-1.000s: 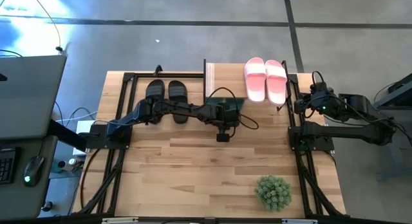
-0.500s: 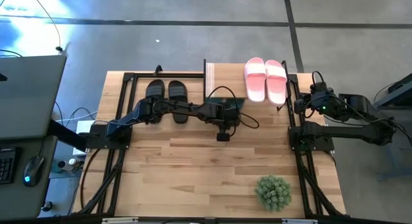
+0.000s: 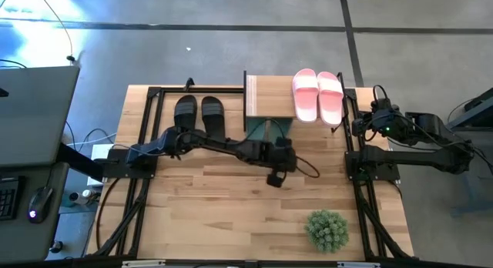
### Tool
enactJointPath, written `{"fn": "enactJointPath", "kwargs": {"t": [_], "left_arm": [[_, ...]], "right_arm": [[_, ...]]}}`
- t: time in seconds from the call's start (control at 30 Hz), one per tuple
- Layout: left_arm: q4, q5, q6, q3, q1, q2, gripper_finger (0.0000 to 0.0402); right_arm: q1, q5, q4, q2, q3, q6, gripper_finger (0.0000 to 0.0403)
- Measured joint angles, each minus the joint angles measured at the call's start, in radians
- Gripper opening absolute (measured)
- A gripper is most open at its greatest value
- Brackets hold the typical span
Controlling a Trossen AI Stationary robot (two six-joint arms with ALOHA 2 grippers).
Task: Pick and place slides into the shelf
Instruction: Put the right black slipper under the shelf
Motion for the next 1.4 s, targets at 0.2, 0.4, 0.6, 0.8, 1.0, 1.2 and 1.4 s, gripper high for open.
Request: {"fn": "enactJointPath", "kwargs": {"t": [0.2,0.4,0.6,0.8,1.0,1.2,1.4], "left_arm": [[0.04,-0.06,0.032,0.042,0.034,-0.003,0.0001],[0.018,-0.048,0.033,0.043,0.023,-0.003,0.0001],[-0.037,-0.114,-0.026,0.043,-0.007,-0.009,0.0001],[-0.313,-0.315,-0.129,0.044,-0.083,-0.085,0.0001],[-0.674,-0.351,-0.34,0.043,-0.129,-0.155,0.0],[-0.937,-0.413,-0.516,0.043,-0.169,-0.197,0.0],[-1.081,-0.513,-0.681,0.029,-0.178,-0.256,0.0]], "right_arm": [[0.0,0.019,0.0,0.0,0.0,-0.008,0.0],[0.0,0.019,0.0,0.0,0.0,-0.008,0.0],[0.0,0.018,-0.008,0.0,0.0,-0.008,0.0],[0.0,0.016,-0.016,0.0,0.0,-0.008,0.0],[0.0,0.017,-0.016,0.0,0.0,-0.008,0.0],[0.0,0.017,-0.015,0.0,0.0,-0.008,0.0],[0.0,0.017,-0.015,0.0,0.0,-0.008,0.0]]}}
